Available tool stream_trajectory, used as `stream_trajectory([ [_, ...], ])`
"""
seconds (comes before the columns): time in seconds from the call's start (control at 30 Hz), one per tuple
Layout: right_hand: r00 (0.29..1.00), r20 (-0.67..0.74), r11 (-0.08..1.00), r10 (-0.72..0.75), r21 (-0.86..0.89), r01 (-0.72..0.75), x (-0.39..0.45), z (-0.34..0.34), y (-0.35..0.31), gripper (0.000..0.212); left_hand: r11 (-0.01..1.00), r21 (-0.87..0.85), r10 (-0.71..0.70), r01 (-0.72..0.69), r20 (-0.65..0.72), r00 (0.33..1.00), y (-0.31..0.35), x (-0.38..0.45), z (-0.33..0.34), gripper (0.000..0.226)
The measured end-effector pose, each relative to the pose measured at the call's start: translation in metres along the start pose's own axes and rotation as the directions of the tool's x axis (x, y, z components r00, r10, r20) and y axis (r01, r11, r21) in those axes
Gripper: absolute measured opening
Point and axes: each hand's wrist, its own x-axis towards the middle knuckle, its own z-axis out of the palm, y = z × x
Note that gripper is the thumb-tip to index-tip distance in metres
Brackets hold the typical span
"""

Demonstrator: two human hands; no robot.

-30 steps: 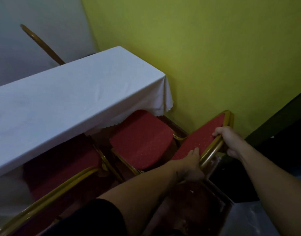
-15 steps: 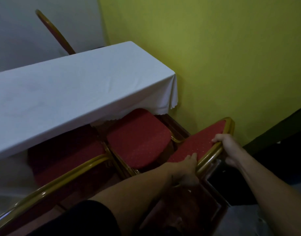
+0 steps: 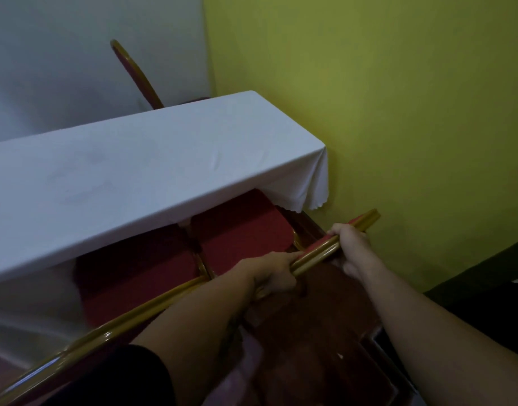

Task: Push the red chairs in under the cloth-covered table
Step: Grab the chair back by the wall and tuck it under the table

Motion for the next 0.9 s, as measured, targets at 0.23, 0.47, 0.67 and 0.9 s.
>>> stream_trajectory([
  [0.23, 0.999, -0.038, 1.0, -0.014, 0.004, 0.014, 0.011, 0.043, -0.019, 0.057, 0.994, -0.105, -0.033, 0.013, -0.19, 0.981, -0.018, -0.002, -0.019, 0.076],
  [0.47, 0.994, -0.107, 1.0, -0.008, 0.0, 0.008, 0.026, 0.052, -0.028, 0.057, 0.985, -0.17, -0.035, -0.002, -0.215, 0.976, -0.017, 0.018, -0.028, 0.075],
  [0.67, 0.998, -0.064, 0.999, -0.014, 0.031, 0.016, 0.036, 0.058, -0.045, 0.052, 0.976, -0.212, -0.09, 0.04, -0.234, 0.968, -0.013, 0.032, -0.04, 0.075],
  [0.9, 0.998, 0.063, 0.997, 0.014, 0.075, -0.019, 0.049, 0.059, -0.06, 0.019, 0.984, -0.167, -0.136, 0.068, -0.438, 0.889, -0.006, 0.039, -0.03, 0.06],
])
